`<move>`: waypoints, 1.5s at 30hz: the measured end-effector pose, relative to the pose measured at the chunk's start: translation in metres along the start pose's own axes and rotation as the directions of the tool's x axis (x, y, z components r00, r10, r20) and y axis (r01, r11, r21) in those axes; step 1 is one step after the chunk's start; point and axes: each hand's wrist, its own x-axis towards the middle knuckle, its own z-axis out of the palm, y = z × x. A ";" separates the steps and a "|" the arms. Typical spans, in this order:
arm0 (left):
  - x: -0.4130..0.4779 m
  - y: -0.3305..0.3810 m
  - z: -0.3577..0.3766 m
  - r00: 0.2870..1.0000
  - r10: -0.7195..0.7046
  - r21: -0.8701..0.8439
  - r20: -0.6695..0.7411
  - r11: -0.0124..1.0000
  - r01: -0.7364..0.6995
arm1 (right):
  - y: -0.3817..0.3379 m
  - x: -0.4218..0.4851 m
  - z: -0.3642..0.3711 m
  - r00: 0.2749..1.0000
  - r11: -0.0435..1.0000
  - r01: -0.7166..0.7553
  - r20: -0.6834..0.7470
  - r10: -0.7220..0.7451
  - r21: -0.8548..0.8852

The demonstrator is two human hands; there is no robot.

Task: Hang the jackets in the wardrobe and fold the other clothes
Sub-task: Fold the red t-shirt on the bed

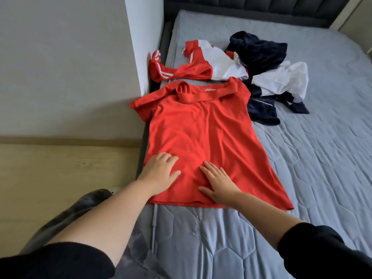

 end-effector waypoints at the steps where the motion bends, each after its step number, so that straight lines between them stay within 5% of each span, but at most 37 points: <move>1: -0.005 0.015 0.003 0.985 0.074 -0.013 0.154 0.997 -0.073 | 0.002 -0.012 0.001 0.999 0.999 0.032 0.031 -0.031 -0.024; 4: -0.017 0.052 0.014 0.866 0.111 0.117 0.487 0.975 -0.190 | 0.006 -0.039 0.004 0.990 0.989 0.076 0.131 -0.060 -0.126; 10: -0.014 0.078 0.005 0.957 0.033 0.354 0.289 0.925 -0.139 | 0.006 -0.061 0.001 0.997 0.920 -0.078 -0.041 0.068 -0.385; 16: -0.018 0.051 -0.004 0.914 -0.119 0.099 0.387 0.991 0.088 | 0.009 -0.048 -0.033 0.980 0.921 -0.192 -0.019 0.197 -0.338; 20: -0.023 0.047 -0.009 0.809 -0.101 -0.098 0.580 0.976 0.192 | 0.000 -0.040 -0.042 0.942 0.910 -0.113 0.248 0.226 -0.399; 24: -0.024 0.052 -0.011 0.657 -0.058 -0.097 0.751 0.975 0.198 | -0.002 -0.042 -0.038 0.860 0.903 0.023 0.469 0.202 -0.429; 26: -0.027 0.056 -0.011 0.518 -0.068 -0.098 0.853 0.953 0.287 | -0.005 -0.043 -0.035 0.791 0.910 0.020 0.563 0.240 -0.414; 29: -0.030 0.062 -0.011 0.144 0.063 -0.130 0.988 0.841 0.525 | -0.011 -0.043 -0.033 0.503 0.953 -0.132 0.810 0.300 -0.271; 30: -0.030 0.063 -0.009 0.142 0.072 -0.140 0.987 0.813 0.565 | -0.013 -0.041 -0.036 0.400 0.952 -0.228 0.873 0.281 -0.202; 31: -0.029 0.064 -0.007 0.229 0.046 -0.176 0.972 0.787 0.591 | -0.015 -0.040 -0.039 0.366 0.938 -0.326 0.900 0.237 -0.115; 32: -0.027 0.064 -0.005 0.386 0.001 -0.253 0.922 0.758 0.602 | -0.017 -0.037 -0.042 0.436 0.917 -0.399 0.881 0.185 0.005; 33: -0.024 0.064 -0.004 0.569 -0.067 -0.345 0.819 0.735 0.583 | -0.019 -0.035 -0.043 0.589 0.886 -0.437 0.794 0.151 0.156; 35: -0.018 0.056 0.000 0.869 -0.218 -0.403 0.444 0.818 0.411 | -0.015 -0.029 -0.040 0.907 0.879 -0.354 0.348 0.238 0.319; 36: -0.017 0.049 0.002 0.944 -0.234 -0.299 0.231 0.907 0.297 | -0.009 -0.029 -0.035 0.956 0.924 -0.293 0.077 0.283 0.244; 38: -0.020 0.037 0.009 0.979 -0.166 -0.042 0.117 0.984 0.172 | 0.007 -0.041 -0.021 0.940 0.954 -0.295 -0.192 0.282 -0.045; 40: -0.024 0.028 0.017 0.949 -0.173 0.079 0.263 0.984 0.158 | 0.026 -0.058 0.000 0.922 0.907 -0.382 -0.144 0.360 -0.179; 43: -0.027 0.021 0.029 0.932 -0.213 0.123 0.293 0.975 0.184 | 0.031 -0.058 0.014 0.799 0.814 -0.582 -0.184 0.572 0.004; 45: -0.024 0.021 0.029 0.938 -0.272 0.128 0.214 0.960 0.249 | 0.017 -0.043 0.014 0.787 0.825 -0.561 -0.269 0.555 0.064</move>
